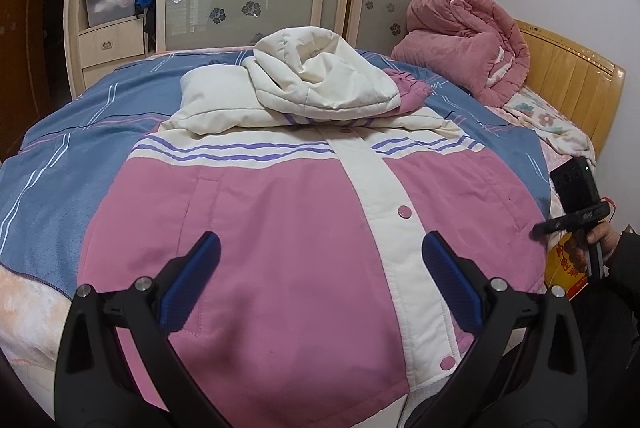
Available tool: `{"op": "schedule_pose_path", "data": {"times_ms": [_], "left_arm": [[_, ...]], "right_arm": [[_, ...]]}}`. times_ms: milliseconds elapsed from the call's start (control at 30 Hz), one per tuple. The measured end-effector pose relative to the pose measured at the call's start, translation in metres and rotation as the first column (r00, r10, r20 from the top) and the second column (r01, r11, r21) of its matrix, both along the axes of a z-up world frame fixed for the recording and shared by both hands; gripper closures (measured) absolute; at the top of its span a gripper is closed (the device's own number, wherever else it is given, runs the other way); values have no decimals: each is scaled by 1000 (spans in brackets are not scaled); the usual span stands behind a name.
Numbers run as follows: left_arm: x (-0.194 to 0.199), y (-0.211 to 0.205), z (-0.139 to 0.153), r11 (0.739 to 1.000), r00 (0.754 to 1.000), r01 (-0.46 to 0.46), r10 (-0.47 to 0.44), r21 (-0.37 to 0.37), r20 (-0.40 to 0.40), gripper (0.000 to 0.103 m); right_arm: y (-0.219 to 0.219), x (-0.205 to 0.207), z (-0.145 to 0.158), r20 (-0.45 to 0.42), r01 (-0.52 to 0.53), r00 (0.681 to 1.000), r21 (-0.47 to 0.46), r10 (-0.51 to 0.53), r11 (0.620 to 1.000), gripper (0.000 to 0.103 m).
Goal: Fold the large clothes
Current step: 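Grasp the pink jacket hem with the right gripper and lift it toward the hood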
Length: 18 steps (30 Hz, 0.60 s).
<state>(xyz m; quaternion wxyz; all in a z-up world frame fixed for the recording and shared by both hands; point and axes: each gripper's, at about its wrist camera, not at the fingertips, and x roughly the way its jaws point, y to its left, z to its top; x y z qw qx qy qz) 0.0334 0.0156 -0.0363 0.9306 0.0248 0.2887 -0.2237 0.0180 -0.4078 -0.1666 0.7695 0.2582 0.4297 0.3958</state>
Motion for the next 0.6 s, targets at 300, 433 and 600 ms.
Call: {"op": "schedule_pose_path", "data": {"times_ms": [300, 433, 600], "left_arm": [[-3, 1, 0, 1000, 1000, 6, -6, 3, 8, 2], [-4, 3, 1, 1000, 1000, 9, -9, -4, 13, 2], [-4, 6, 1, 1000, 1000, 1, -1, 1, 8, 2]], "right_arm": [[5, -3, 8, -26, -79, 996, 137, 83, 987, 46], [24, 3, -13, -142, -122, 982, 10, 122, 993, 45], [32, 3, -7, -134, -130, 983, -7, 128, 992, 55]]}}
